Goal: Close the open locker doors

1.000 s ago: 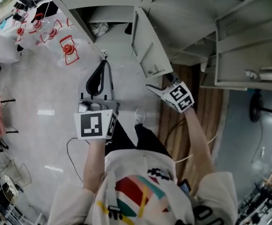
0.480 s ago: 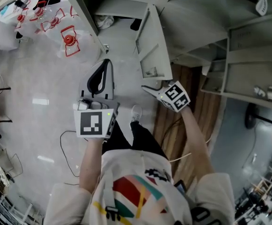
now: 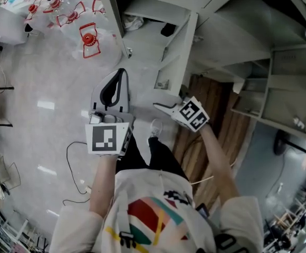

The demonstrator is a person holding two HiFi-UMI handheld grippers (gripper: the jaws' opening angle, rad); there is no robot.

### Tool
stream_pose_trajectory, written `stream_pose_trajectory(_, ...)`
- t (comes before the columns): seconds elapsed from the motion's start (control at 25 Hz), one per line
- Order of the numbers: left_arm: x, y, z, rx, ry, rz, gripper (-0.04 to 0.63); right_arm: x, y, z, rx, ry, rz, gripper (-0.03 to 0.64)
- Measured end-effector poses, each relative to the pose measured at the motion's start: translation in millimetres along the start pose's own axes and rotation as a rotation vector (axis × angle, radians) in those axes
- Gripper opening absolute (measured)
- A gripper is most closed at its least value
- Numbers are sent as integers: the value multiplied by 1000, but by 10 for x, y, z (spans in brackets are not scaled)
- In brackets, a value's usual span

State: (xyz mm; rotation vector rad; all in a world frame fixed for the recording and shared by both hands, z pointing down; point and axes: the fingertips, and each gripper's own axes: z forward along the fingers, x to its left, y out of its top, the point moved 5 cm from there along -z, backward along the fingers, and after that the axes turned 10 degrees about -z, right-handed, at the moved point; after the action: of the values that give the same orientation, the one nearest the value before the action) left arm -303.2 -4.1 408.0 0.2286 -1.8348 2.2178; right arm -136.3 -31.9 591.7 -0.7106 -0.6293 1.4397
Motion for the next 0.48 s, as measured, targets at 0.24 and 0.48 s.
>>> stream_pose_trajectory(0.24,300,32,-43,1,53,-10,6,37,256,284,-23,20,-13,334)
stream_pose_trajectory(0.48,569,84,-53,-5,105,-16,6,-8,456,532,-35,51,-34,334)
